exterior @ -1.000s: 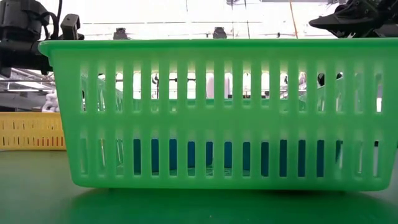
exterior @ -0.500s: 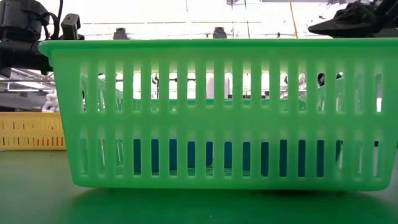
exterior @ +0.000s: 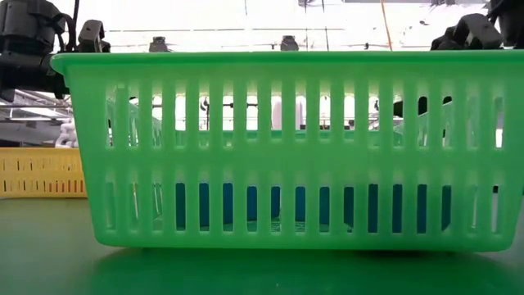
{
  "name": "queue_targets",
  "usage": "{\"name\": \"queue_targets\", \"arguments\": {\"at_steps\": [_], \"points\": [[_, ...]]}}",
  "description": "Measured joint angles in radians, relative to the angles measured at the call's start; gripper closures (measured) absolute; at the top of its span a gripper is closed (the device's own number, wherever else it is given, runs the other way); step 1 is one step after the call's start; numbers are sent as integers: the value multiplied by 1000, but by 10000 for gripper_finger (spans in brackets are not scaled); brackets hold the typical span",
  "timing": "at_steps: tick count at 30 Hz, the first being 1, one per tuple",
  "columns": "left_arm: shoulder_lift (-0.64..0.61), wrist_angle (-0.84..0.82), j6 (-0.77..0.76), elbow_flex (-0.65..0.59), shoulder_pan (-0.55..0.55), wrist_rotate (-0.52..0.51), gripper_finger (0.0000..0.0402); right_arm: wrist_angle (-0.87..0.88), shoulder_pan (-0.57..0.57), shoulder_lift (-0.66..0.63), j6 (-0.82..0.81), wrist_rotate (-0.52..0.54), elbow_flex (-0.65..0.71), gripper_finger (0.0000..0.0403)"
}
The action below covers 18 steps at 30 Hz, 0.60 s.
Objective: Sort & place blocks by color
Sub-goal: Return to Home Position
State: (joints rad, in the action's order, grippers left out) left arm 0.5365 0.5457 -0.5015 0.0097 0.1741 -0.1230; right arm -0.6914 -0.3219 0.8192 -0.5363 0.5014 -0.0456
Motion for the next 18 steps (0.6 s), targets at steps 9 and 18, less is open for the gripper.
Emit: {"name": "queue_targets", "arguments": {"at_steps": [9,18], "points": [[0,0,-1,0,0,0,380,0,0,0,-1,-3,1,190],[0,0,-1,0,0,0,380,0,0,0,-1,-4,1,190]]}}
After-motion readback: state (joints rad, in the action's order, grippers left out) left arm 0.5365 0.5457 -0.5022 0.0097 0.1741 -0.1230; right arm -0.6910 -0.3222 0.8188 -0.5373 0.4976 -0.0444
